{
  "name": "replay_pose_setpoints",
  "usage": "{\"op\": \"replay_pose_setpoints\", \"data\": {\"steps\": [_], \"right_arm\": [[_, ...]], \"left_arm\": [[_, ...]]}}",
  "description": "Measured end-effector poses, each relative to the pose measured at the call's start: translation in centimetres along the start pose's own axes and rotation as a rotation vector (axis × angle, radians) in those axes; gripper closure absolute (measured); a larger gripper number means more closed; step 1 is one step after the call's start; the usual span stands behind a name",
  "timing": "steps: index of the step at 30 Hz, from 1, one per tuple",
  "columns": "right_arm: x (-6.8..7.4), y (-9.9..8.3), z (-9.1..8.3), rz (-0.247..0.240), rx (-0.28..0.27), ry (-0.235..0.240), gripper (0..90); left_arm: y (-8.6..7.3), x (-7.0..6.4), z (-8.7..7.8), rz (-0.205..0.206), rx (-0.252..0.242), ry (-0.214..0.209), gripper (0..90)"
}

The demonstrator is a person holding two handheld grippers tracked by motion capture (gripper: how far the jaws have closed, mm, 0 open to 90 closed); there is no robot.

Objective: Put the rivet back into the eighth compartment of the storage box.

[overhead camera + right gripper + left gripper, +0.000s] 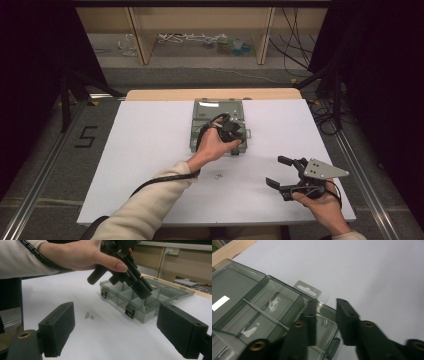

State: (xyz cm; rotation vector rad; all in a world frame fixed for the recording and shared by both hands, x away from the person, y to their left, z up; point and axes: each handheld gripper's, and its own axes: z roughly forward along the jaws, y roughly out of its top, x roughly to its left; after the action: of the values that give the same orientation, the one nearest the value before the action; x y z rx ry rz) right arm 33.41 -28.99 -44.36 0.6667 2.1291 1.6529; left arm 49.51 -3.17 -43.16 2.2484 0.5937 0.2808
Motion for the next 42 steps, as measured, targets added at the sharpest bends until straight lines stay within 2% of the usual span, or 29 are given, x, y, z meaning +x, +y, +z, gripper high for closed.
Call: {"op": "replay_pose_setpoints", "data": {"steps": [1, 3, 5, 6, 7, 9, 10, 11, 13, 14, 15, 16, 17, 18, 19, 21, 22, 24, 25, 27, 28, 29, 34, 36, 38, 42], "right_arm": [[0.0, 0.0, 0.0, -0.004, -0.003, -0.001, 16.0], [0.0, 0.0, 0.0, -0.005, -0.005, -0.001, 16.0], [0.1, 0.0, -0.1, 0.019, 0.01, 0.002, 16.0], [0.1, 0.0, -0.1, 0.017, 0.01, 0.002, 16.0], [0.0, 0.0, -0.1, 0.006, 0.004, 0.001, 16.0], [0.0, 0.0, 0.0, -0.003, -0.002, -0.001, 16.0], [0.0, 0.0, 0.0, -0.004, -0.001, -0.002, 16.0], [0.0, 0.0, 0.0, -0.002, -0.002, -0.001, 16.0], [0.0, 0.0, 0.1, -0.002, -0.006, 0.009, 16.0], [0.0, 0.0, 0.0, -0.005, 0.002, 0.004, 16.0], [0.2, 0.0, 0.0, 0.019, 0.012, -0.004, 16.0], [0.2, 0.0, 0.1, 0.019, 0.01, -0.006, 16.0], [0.0, 0.0, 0.1, -0.003, 0.012, 0.004, 16.0], [0.0, 0.0, 0.1, -0.008, 0.011, 0.002, 16.0], [0.0, -0.1, 0.3, -0.009, -0.007, 0.007, 16.0], [0.0, -0.1, 0.3, -0.008, -0.008, 0.006, 16.0], [0.0, 0.0, 0.1, -0.008, 0.012, 0.003, 16.0], [0.0, 0.0, 0.1, -0.005, 0.014, 0.004, 16.0], [0.0, 0.0, 0.1, -0.007, 0.013, 0.003, 16.0], [0.0, 0.0, 0.1, -0.006, 0.014, 0.004, 16.0], [0.0, 0.0, 0.1, -0.005, 0.014, 0.003, 16.0], [0.0, 0.0, 0.1, -0.006, 0.014, 0.003, 16.0], [0.0, 0.0, 0.1, -0.006, 0.015, 0.004, 16.0], [0.0, 0.0, 0.0, 0.003, 0.021, 0.005, 16.0], [0.0, 0.0, 0.1, -0.01, 0.013, 0.002, 16.0], [0.0, -0.1, 0.1, -0.005, 0.008, 0.007, 16.0]], "left_arm": [[0.0, -0.2, 0.0, -0.022, -0.024, 0.004, 62.9], [-0.2, -0.4, -0.7, -0.008, -0.034, -0.006, 53.9], [-0.5, -0.7, -1.6, 0.019, -0.023, -0.018, 44.6], [-0.7, -0.9, -2.1, 0.034, -0.002, -0.029, 41.2], [-0.9, -0.9, -2.6, 0.075, 0.036, -0.034, 35.7], [-1.5, -1.5, -3.4, 0.107, 0.07, -0.046, 30.9], [-2.0, -1.9, -3.8, 0.121, 0.095, -0.05, 28.9], [-2.4, -2.2, -4.0, 0.115, 0.097, -0.055, 27.8], [-3.6, -2.6, -4.6, 0.146, 0.151, -0.076, 28.7], [-4.0, -2.7, -4.7, 0.139, 0.165, -0.077, 29.2], [-4.5, -2.8, -4.9, 0.138, 0.186, -0.078, 30.1], [-5.1, -2.8, -5.0, 0.157, 0.219, -0.081, 32.1], [-5.4, -2.9, -5.0, 0.153, 0.23, -0.086, 32.9], [-5.9, -2.9, -5.0, 0.163, 0.264, -0.107, 34.1], [-6.2, -2.9, -5.0, 0.168, 0.281, -0.115, 36.3], [-6.7, -3.2, -4.9, 0.157, 0.311, -0.132, 37.5], [-6.9, -3.3, -4.8, 0.171, 0.329, -0.137, 38.4], [-7.1, -3.4, -4.7, 0.192, 0.366, -0.149, 38.5], [-7.3, -3.7, -4.5, 0.167, 0.357, -0.151, 39.1], [-7.3, -3.7, -4.5, 0.198, 0.393, -0.161, 40.6], [-7.4, -3.9, -4.4, 0.189, 0.396, -0.159, 42.1], [-7.4, -3.8, -4.4, 0.202, 0.408, -0.158, 43.6], [-7.6, -3.9, -4.2, 0.171, 0.428, -0.156, 49.2], [-7.7, -4.0, -4.1, 0.173, 0.436, -0.159, 52.5], [-7.8, -4.2, -3.9, 0.171, 0.445, -0.163, 54.9], [-7.7, -4.5, -3.9, 0.166, 0.454, -0.15, 58.7]]}}
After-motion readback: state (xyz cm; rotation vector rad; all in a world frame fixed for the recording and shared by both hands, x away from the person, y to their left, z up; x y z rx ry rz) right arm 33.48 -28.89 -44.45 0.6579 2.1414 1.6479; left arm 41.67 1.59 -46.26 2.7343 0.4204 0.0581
